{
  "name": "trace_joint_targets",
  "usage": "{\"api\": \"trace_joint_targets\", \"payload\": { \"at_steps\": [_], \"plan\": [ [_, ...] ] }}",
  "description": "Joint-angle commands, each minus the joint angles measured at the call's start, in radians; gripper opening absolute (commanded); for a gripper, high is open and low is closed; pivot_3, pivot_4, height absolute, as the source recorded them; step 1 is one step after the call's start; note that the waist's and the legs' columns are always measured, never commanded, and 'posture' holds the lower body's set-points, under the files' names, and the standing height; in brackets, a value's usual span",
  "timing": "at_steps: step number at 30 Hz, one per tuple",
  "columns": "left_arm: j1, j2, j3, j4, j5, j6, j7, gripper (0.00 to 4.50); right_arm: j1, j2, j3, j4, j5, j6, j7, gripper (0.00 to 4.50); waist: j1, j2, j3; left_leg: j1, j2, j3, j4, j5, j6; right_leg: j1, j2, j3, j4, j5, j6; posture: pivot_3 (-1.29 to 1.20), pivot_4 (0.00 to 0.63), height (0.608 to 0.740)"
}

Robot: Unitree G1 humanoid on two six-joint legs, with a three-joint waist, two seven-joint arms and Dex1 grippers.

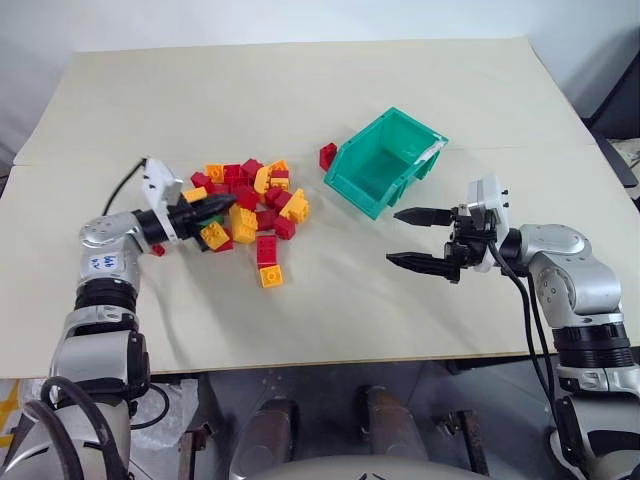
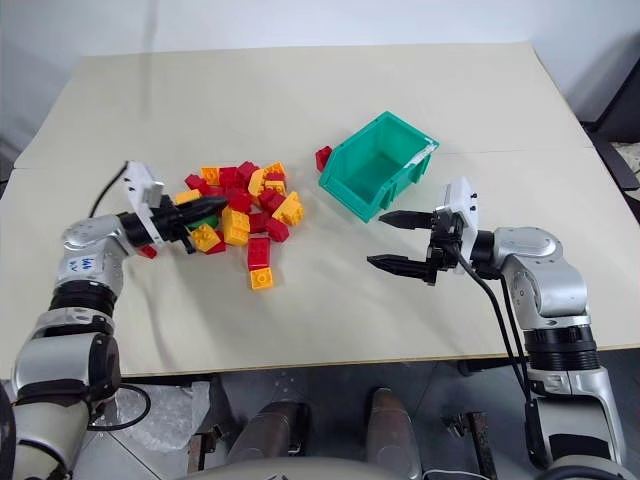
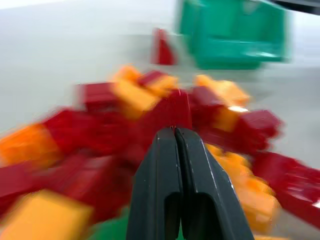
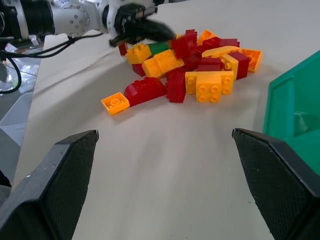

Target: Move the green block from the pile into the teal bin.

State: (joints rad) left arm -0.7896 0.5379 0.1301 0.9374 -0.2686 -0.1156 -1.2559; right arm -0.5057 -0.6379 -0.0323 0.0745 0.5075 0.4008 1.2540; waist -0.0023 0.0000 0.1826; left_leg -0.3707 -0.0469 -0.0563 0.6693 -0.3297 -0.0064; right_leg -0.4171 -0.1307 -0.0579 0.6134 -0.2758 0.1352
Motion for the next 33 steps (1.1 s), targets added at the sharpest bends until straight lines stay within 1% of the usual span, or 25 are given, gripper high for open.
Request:
{"api": "trace_joint_targets", "payload": {
  "at_steps": [1,5,7,10,11,15,19,22,25,27,30,31,33],
  "plan": [
    [0.052,0.005,-0.038,-0.059,0.011,0.040,-0.068,0.06,-0.015,-0.013,-0.028,-0.017,0.020,-0.006,0.005,4.50,0.001,0.000,0.000,0.000,0.000,0.000,0.001,0.000,0.000,0.000,0.000,0.000,0.000,0.000,0.000,0.00,0.150,0.740],
    [0.107,0.021,-0.030,-0.106,0.009,0.055,-0.060,0.06,-0.030,-0.007,-0.018,0.000,0.015,-0.010,0.009,4.50,0.000,0.000,0.000,0.001,0.000,0.000,0.005,0.000,0.000,0.001,0.000,0.001,0.004,0.000,0.000,0.00,0.150,0.740],
    [0.143,0.021,-0.027,-0.163,-0.007,0.078,-0.065,0.06,-0.039,-0.004,-0.013,0.011,0.011,-0.015,0.015,4.50,0.001,0.000,0.000,0.001,0.001,-0.002,0.007,-0.001,0.001,0.001,0.000,0.003,0.006,0.000,0.000,0.00,0.150,0.740],
    [0.178,0.021,-0.005,-0.240,-0.031,0.110,-0.027,0.06,-0.052,0.001,-0.006,0.024,0.007,-0.020,0.019,4.50,0.001,0.000,0.000,0.003,0.003,-0.004,0.010,-0.001,0.002,0.001,0.000,0.006,0.007,0.000,0.000,0.00,0.150,0.740],
    [0.185,0.025,0.017,-0.264,-0.043,0.122,0.006,0.06,-0.057,0.003,-0.005,0.028,0.007,-0.022,0.022,4.50,0.002,0.000,0.000,0.002,0.005,-0.004,0.010,-0.001,0.002,0.001,0.000,0.007,0.007,0.000,0.001,0.00,0.150,0.740],
    [0.233,0.094,0.172,-0.328,-0.080,0.145,0.223,0.06,-0.083,0.004,0.006,0.072,-0.004,-0.037,0.046,4.50,-0.001,0.000,0.000,0.001,0.005,-0.005,0.012,-0.001,0.002,0.000,0.000,0.007,0.007,0.001,0.001,0.00,0.150,0.740],
    [0.331,0.141,0.231,-0.455,-0.106,0.228,0.291,0.06,-0.103,0.007,0.012,0.108,-0.015,-0.048,0.058,4.50,-0.005,0.000,0.000,0.001,0.006,-0.004,0.009,-0.003,0.002,-0.003,0.000,0.009,0.007,0.001,0.001,0.00,0.150,0.740],
    [0.460,0.189,0.305,-0.601,-0.151,0.363,0.346,0.06,-0.120,0.008,0.024,0.134,-0.025,-0.052,0.075,4.50,-0.003,0.000,0.000,-0.002,0.005,-0.003,0.009,-0.004,0.002,-0.006,-0.001,0.010,0.007,0.001,0.000,0.00,0.150,0.740],
    [0.606,0.229,0.376,-0.742,-0.183,0.458,0.377,0.61,-0.136,0.011,0.030,0.157,-0.034,-0.056,0.091,4.50,-0.004,-0.001,0.000,-0.003,0.006,-0.002,0.008,-0.004,0.002,-0.008,0.000,0.011,0.007,0.001,0.000,0.00,0.150,0.740],
    [0.648,0.238,0.394,-0.790,-0.199,0.489,0.389,1.14,-0.142,0.013,0.031,0.164,-0.037,-0.058,0.096,4.50,-0.001,0.000,0.000,-0.003,0.006,-0.002,0.008,-0.004,0.002,-0.008,0.000,0.011,0.006,0.000,0.000,0.00,0.150,0.740],
    [0.844,0.244,0.538,-0.932,-0.238,0.541,0.391,2.07,-0.176,0.012,0.044,0.198,-0.047,-0.062,0.123,4.50,-0.001,0.000,0.000,-0.003,0.006,-0.001,0.008,-0.004,0.002,-0.008,-0.001,0.011,0.003,0.000,0.000,0.00,0.150,0.740],
    [0.889,0.244,0.568,-0.963,-0.247,0.553,0.392,2.28,-0.184,0.012,0.047,0.207,-0.049,-0.064,0.129,4.50,-0.004,0.000,0.000,-0.003,0.006,-0.001,0.008,-0.005,0.002,-0.008,-0.002,0.012,0.004,0.000,0.000,0.00,0.150,0.740],
    [0.930,0.240,0.599,-1.001,-0.257,0.563,0.408,2.89,-0.198,0.013,0.050,0.224,-0.053,-0.068,0.139,4.50,-0.004,0.000,0.000,-0.002,0.007,0.000,0.005,-0.005,0.002,-0.008,-0.002,0.013,0.001,0.000,0.000,0.00,0.150,0.740]
  ]
}}
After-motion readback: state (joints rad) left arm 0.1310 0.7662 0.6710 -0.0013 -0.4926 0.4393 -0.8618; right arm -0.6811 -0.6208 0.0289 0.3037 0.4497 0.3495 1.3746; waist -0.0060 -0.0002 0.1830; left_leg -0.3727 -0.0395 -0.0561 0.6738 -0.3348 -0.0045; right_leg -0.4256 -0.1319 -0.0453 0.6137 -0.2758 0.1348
